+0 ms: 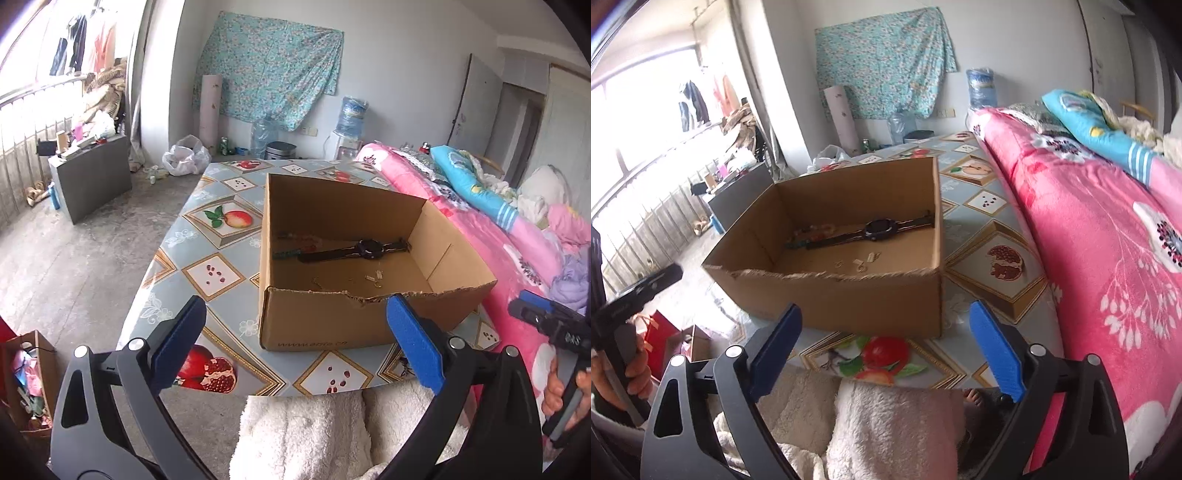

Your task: Organize jewelry

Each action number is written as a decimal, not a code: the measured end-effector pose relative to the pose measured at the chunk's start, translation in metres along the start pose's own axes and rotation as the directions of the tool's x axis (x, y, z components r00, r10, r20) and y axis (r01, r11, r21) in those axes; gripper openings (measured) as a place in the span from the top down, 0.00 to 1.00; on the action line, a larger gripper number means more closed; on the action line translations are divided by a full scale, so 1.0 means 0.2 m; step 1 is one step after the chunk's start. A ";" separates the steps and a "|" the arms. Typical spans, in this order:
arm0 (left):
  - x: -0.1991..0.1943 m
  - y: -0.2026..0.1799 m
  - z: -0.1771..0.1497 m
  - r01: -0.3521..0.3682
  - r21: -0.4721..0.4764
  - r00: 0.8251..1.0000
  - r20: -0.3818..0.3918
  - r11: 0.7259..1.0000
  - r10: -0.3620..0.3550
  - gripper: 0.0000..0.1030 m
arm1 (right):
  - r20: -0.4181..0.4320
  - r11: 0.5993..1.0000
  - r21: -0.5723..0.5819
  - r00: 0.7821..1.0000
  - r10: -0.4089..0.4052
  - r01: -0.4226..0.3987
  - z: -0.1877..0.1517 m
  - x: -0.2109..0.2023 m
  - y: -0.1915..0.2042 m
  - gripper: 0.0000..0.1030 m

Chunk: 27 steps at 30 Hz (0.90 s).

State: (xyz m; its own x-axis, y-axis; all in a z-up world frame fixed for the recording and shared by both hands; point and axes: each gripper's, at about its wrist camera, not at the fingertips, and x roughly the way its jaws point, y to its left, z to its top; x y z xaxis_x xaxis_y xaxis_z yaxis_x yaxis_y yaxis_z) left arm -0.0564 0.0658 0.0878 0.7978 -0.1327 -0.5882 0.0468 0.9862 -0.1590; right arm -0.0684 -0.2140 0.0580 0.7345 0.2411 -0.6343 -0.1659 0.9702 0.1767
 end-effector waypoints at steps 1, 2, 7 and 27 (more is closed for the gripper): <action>0.00 -0.01 0.00 -0.011 0.009 1.000 0.002 1.000 0.011 0.08 | -0.001 1.000 -0.014 1.000 0.002 -0.002 -0.01 0.00 0.03 0.11; -0.01 -0.03 0.00 -0.027 0.021 1.000 0.005 0.999 0.027 0.08 | 0.000 1.000 -0.028 1.000 0.004 -0.004 -0.02 -0.01 0.05 0.11; -0.03 -0.11 0.00 -0.176 0.085 0.983 0.065 0.981 0.170 0.08 | 0.056 0.998 -0.052 0.998 -0.042 0.045 -0.03 -0.05 0.14 0.07; 0.34 -0.31 -0.11 -0.167 0.117 0.948 -0.254 0.979 0.192 0.08 | -0.189 0.994 0.050 0.978 -0.090 0.101 -0.07 0.27 0.12 0.06</action>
State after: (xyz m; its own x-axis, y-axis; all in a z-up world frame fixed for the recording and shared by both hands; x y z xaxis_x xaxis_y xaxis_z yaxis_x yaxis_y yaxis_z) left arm -0.0185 -0.0065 0.0415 0.6127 0.0380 -0.7894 -0.0171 0.9992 0.0349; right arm -0.0412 -0.1779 0.0179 0.6084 0.1533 -0.7787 -0.0581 0.9871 0.1490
